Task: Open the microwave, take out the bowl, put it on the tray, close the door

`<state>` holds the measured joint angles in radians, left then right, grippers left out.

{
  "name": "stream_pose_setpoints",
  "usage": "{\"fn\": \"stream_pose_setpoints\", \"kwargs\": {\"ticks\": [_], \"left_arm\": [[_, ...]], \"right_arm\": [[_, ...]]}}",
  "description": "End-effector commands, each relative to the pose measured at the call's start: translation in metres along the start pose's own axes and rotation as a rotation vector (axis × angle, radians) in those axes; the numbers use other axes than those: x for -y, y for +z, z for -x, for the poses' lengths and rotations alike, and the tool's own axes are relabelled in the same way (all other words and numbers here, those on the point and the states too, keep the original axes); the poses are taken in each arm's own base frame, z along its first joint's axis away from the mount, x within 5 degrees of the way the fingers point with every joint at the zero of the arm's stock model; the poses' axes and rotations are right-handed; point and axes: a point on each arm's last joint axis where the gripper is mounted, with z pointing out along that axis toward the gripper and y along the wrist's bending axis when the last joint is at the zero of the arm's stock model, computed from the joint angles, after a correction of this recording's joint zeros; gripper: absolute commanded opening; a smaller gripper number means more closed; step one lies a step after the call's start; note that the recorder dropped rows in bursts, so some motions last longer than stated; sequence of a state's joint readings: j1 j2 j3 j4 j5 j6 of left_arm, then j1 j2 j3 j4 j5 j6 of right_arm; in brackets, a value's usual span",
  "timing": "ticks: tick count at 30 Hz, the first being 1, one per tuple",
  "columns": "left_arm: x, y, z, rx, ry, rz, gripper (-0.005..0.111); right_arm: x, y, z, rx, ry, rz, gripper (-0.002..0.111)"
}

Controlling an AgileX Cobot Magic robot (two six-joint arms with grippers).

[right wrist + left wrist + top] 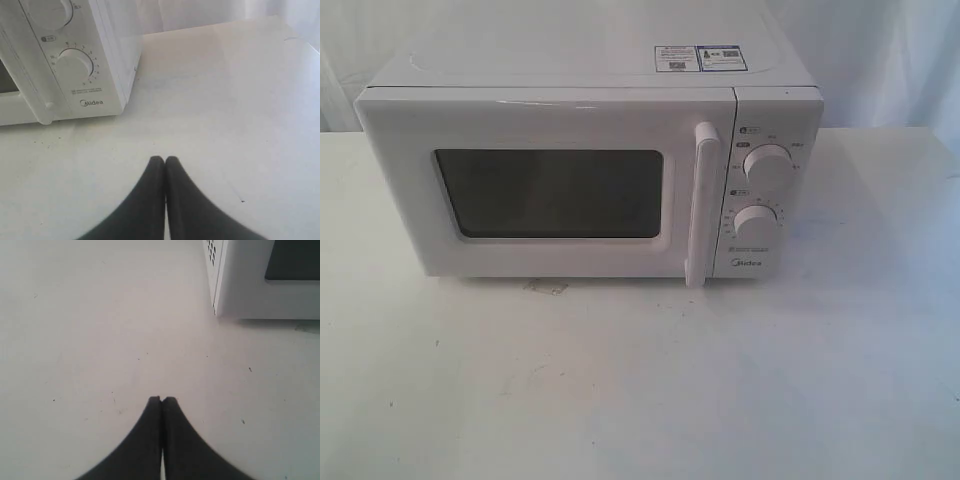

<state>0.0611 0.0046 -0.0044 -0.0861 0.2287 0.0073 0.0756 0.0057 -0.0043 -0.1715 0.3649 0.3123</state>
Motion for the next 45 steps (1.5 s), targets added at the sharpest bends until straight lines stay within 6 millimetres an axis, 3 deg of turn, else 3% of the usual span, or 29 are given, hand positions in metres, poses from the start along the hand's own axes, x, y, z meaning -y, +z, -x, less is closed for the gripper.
{"fn": "stream_pose_setpoints", "kwargs": {"ticks": [1,8,14,16,21,25,28,31,36,39,45], "left_arm": [[0.000,0.000,-0.002,-0.004,0.000,-0.005,0.000],[0.000,0.000,-0.002,-0.004,0.000,-0.005,0.000],[0.000,0.000,-0.002,-0.004,0.000,-0.005,0.000],[0.000,0.000,-0.002,-0.004,0.000,-0.005,0.000],[0.000,0.000,-0.002,-0.004,0.000,-0.005,0.000],[0.000,0.000,-0.002,-0.004,0.000,-0.005,0.000],[0.000,0.000,-0.002,-0.004,0.000,-0.005,0.000],[0.000,0.000,-0.002,-0.004,0.000,-0.005,0.000],[0.000,0.000,-0.002,-0.004,0.000,-0.005,0.000],[0.000,0.000,-0.002,-0.004,0.000,-0.005,0.000],[0.000,0.000,-0.002,-0.004,0.000,-0.005,0.000]], "right_arm": [[0.001,0.000,0.000,0.010,-0.005,-0.007,0.000],[-0.001,-0.001,0.009,0.114,-0.087,0.000,0.000],[-0.008,-0.005,0.028,0.338,-0.466,0.010,0.000],[-0.013,-0.009,0.035,0.442,-0.513,0.039,0.000],[-0.024,-0.019,0.049,0.660,-0.507,0.119,0.000],[-0.038,-0.045,0.068,0.999,-0.349,0.321,0.000],[-0.039,-0.060,0.085,1.089,-0.246,0.378,0.000],[-0.034,-0.067,0.113,0.986,-0.035,0.366,0.000],[-0.031,-0.042,0.149,0.645,0.118,0.251,0.000],[-0.028,-0.010,0.145,0.421,0.214,0.183,0.000],[-0.022,0.045,0.117,0.021,0.279,0.027,0.000]]}}
